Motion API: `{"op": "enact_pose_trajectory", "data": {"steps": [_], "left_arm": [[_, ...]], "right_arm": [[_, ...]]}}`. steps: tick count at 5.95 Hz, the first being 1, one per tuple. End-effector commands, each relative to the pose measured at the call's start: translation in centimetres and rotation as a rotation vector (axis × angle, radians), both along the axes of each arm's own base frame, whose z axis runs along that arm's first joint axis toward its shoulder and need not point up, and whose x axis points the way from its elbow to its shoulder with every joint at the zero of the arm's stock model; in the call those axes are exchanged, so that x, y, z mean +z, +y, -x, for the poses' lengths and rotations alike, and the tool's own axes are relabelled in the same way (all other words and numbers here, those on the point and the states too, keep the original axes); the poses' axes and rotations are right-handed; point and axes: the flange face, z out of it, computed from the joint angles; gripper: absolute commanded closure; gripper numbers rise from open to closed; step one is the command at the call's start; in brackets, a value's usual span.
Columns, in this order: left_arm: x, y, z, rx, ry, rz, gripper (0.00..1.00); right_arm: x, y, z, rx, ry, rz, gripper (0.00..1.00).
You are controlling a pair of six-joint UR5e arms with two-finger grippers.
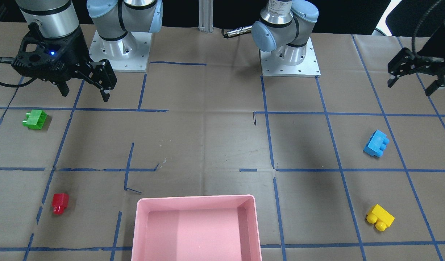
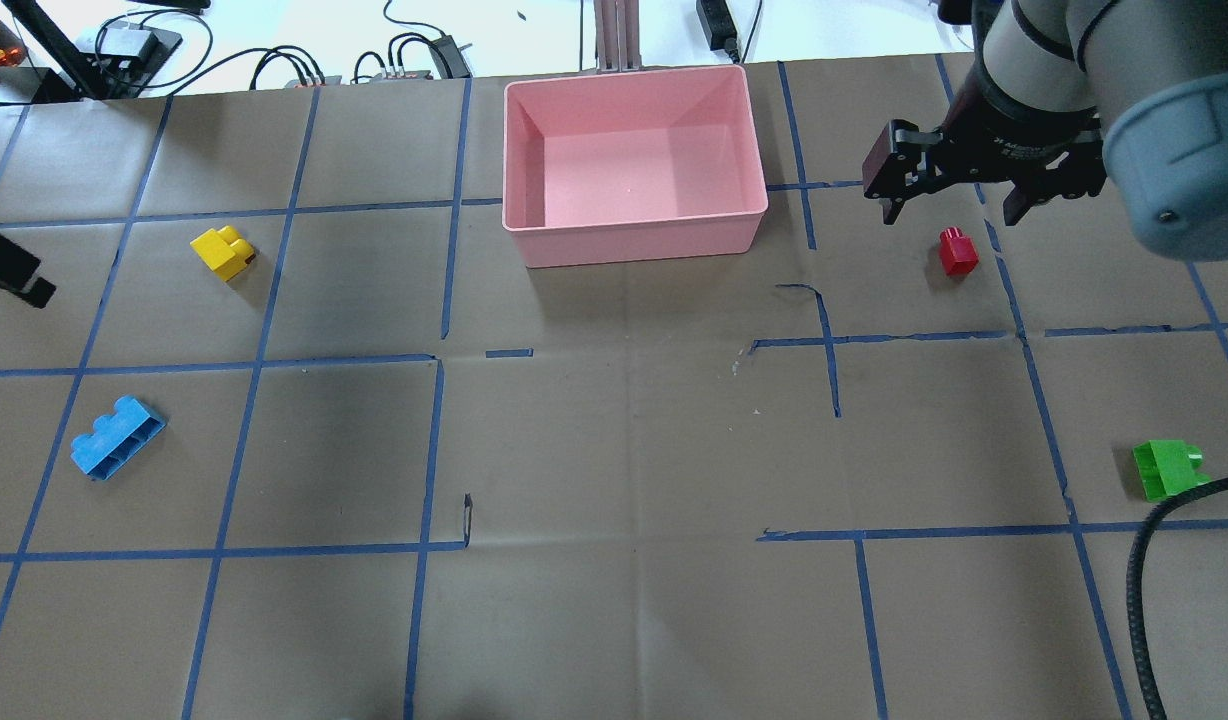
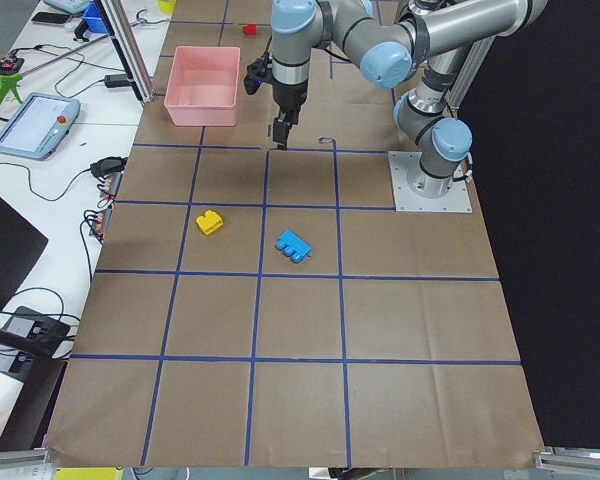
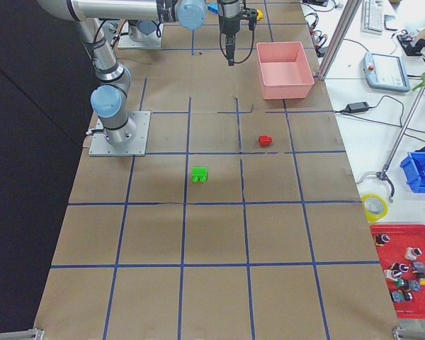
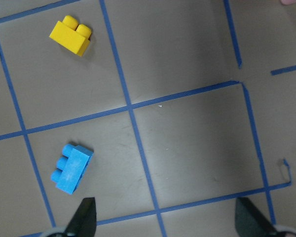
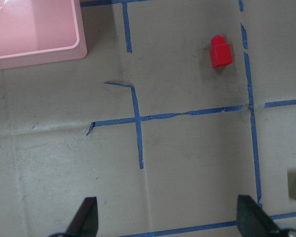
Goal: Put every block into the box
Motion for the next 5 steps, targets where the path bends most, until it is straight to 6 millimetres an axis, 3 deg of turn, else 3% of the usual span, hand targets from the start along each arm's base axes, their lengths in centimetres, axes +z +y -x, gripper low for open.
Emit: {"op": "enact_pose_trajectory", "data": {"steps": [1, 2, 4, 5], "left_arm": [[-2.6, 2.4, -6.5, -0.193, 0.019, -0.026, 0.01], [-5.4, 2.2, -6.6, -0.237, 0.048, -0.046, 0.01], [-13.8, -0.4, -8.8, -0.245, 0.045, -0.032, 0.01], [-16.3, -1.6, -9.0, -0.274, 0.071, 0.017, 0.01]], "right_arm": [[-0.1, -0.3, 0.7, -0.010, 0.003, -0.001, 0.00], [-0.2, -0.6, 1.8, 0.019, 0.014, 0.008, 0.00], [-0.4, -1.5, 8.3, 0.052, 0.031, 0.000, 0.00], [-0.8, -1.6, 9.5, 0.067, 0.033, -0.010, 0.00]]}}
